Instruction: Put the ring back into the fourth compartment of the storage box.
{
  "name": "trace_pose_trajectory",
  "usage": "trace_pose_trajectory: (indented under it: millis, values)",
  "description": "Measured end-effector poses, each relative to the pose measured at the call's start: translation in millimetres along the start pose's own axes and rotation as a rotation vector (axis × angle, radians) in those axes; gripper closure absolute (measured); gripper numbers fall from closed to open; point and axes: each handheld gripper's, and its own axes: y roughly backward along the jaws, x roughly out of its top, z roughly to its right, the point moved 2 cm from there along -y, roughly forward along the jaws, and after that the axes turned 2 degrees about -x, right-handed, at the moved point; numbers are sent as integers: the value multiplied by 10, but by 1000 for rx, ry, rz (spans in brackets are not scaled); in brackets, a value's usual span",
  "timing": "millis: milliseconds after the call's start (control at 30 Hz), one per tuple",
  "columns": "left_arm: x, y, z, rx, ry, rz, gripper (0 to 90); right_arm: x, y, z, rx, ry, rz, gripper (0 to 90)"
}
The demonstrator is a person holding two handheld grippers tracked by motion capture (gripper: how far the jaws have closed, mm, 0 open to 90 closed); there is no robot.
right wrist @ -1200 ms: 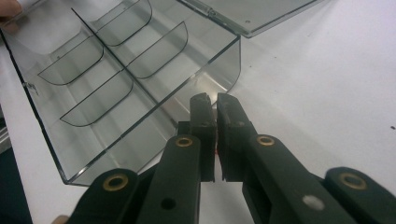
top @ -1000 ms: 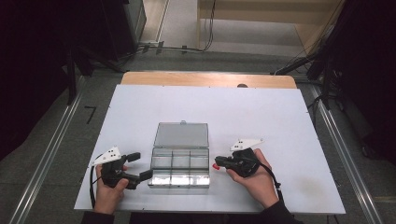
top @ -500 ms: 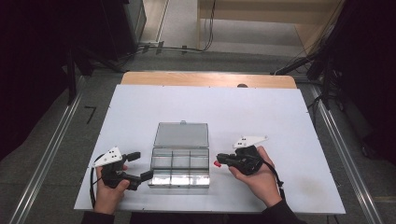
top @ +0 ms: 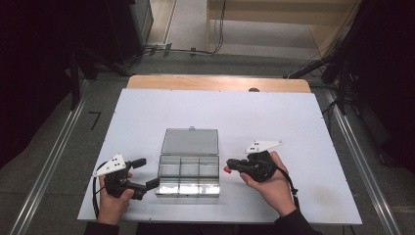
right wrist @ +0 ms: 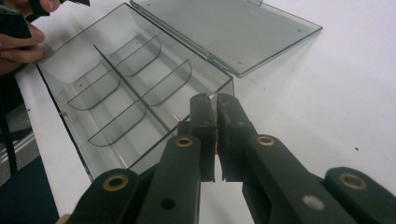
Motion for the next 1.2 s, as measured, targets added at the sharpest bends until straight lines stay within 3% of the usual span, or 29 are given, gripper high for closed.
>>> trace_pose_trajectory:
  millis: [1200]
  values:
    - [55,22,47,-16,-5,17,6,172,-37,-192,38,37,15,846]
